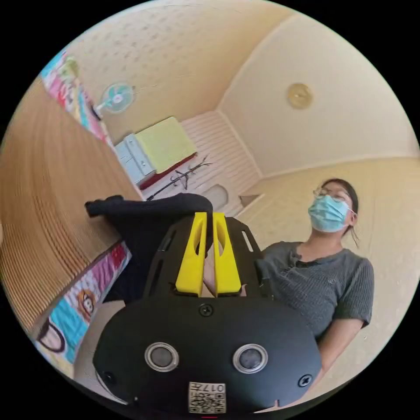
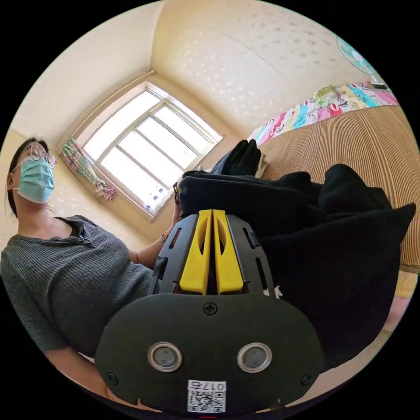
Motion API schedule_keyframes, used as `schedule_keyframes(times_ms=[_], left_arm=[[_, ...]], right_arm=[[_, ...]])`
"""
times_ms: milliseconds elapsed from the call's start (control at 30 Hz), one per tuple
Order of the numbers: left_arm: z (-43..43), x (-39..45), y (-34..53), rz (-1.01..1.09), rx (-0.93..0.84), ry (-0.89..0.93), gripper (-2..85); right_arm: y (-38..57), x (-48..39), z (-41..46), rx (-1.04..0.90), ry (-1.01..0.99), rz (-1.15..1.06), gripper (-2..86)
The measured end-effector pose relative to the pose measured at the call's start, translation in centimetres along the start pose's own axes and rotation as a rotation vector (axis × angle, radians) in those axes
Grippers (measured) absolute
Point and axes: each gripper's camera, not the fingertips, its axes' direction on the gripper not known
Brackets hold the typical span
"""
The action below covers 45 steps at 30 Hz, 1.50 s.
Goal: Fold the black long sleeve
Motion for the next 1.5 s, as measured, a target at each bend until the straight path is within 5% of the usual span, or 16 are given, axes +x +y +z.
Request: schedule_keyframes(times_ms=[67,267,567,833,933,1033,1167,1333,1500], left_arm=[[-0.6,6.0,-2.6,0.258,-0.013,0.171,-0.1],[0.4,17.8,-8.0,0.583,-0.153,0.578,-0.2],[0.3,26.8,-7.0,0.637,-0.024,1.238,-0.1],[0.1,32.5,-4.9,0.630,-0.038,1.227,0.3],[-0.4,34.0,-4.2,0.649,-0.073,1.151,0.4],[-2.6,35.7,-3.8,0.666,-0.087,1.012,0.4],[-6.4,38.6,-2.6,0.796,-0.051,0.893,0.4],[-3.1,38.0,-2.5,0.810,-0.031,1.110,0.4],[5.2,35.5,-3.0,0.663,-0.080,1.294,0.4]], right_arm=[[-0.3,-1.9,-1.9,0.081,-0.027,-0.073,0.6],[-0.5,-5.1,-2.2,0.060,0.110,-0.140,2.9],[-1.1,-3.1,3.6,-0.060,-0.025,-0.064,11.5],[-1.9,-2.6,10.6,-0.238,-0.186,-0.107,14.8],[-1.7,-3.4,10.9,-0.257,-0.239,-0.158,3.2],[-2.2,-3.7,5.9,-0.080,-0.003,-0.098,1.5],[-2.7,-4.6,-4.3,0.289,-0.091,-0.187,1.8],[-5.2,-2.9,0.2,0.033,-0.230,-0.116,9.0],[-3.5,-1.4,14.2,-0.288,-0.629,-0.033,17.2]])
